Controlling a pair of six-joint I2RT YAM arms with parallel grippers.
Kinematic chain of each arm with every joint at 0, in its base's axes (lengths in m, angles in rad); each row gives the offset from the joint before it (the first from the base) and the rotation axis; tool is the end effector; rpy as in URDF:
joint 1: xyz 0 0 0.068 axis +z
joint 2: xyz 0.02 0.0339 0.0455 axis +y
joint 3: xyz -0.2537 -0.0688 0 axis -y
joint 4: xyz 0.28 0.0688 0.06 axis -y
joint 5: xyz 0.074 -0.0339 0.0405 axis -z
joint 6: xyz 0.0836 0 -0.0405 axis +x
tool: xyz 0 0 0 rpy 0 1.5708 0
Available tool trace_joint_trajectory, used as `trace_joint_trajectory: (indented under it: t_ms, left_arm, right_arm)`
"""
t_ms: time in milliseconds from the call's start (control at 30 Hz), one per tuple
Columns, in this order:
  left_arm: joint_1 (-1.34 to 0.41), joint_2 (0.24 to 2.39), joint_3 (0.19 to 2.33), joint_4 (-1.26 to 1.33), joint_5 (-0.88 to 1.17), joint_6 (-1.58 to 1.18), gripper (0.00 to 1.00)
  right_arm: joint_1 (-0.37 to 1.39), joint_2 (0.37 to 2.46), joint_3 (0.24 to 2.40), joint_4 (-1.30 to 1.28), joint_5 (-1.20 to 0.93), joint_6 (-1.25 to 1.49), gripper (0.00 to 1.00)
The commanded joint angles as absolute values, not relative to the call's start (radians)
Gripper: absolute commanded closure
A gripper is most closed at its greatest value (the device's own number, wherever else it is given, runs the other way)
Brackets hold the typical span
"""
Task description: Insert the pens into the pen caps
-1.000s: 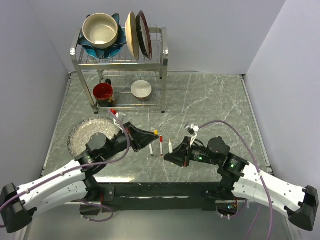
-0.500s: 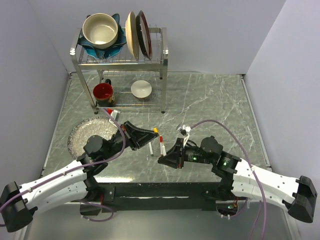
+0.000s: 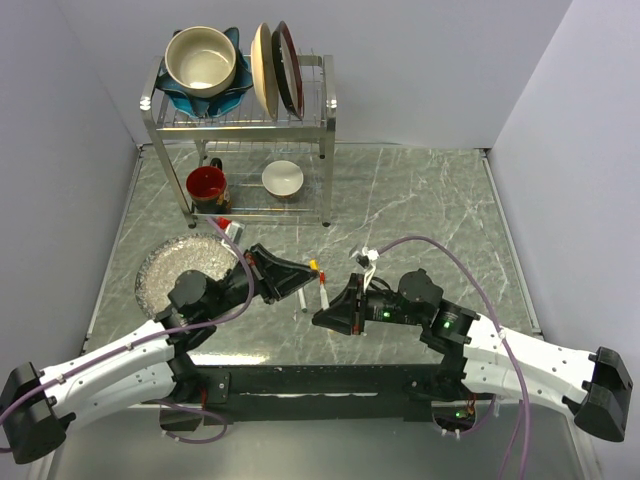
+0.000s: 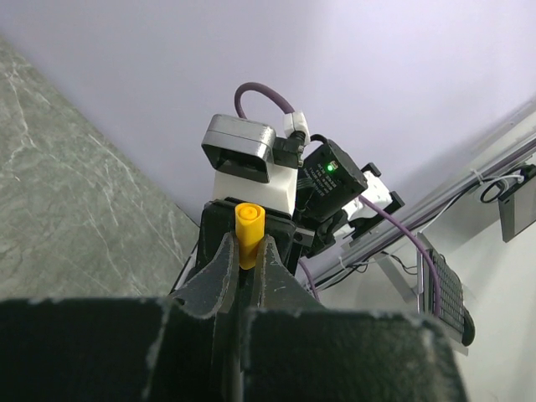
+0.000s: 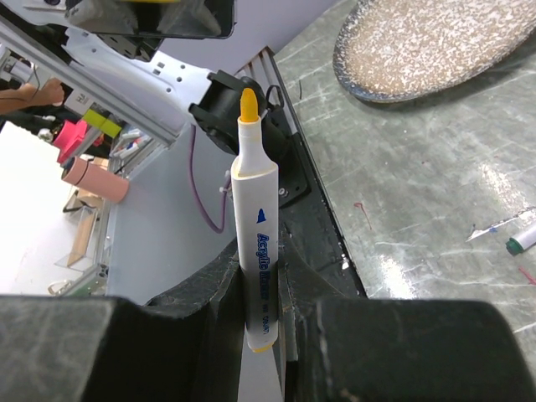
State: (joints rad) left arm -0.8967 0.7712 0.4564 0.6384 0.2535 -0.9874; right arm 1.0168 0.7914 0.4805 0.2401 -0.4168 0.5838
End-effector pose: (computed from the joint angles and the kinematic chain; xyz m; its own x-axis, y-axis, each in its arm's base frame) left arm 0.1520 -0.2239 0.3099 -0.6457 -0.4861 -0.5888 0.6640 0.0232 -0.7473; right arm 0.1168 0.2531 0.2548 -0.5768 0.0257 -0.8165 -0.8056 0.1480 0.5737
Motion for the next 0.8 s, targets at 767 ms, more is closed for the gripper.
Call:
trace_joint_trajectory:
  t_ms: [767]
  left_arm:
    - [-0.914,0.782,0.453,0.586,0.299,-0.908,0.99]
  right_arm:
    - [1.032,0.788,0.545,0.279,-0.419,0.589,1.0]
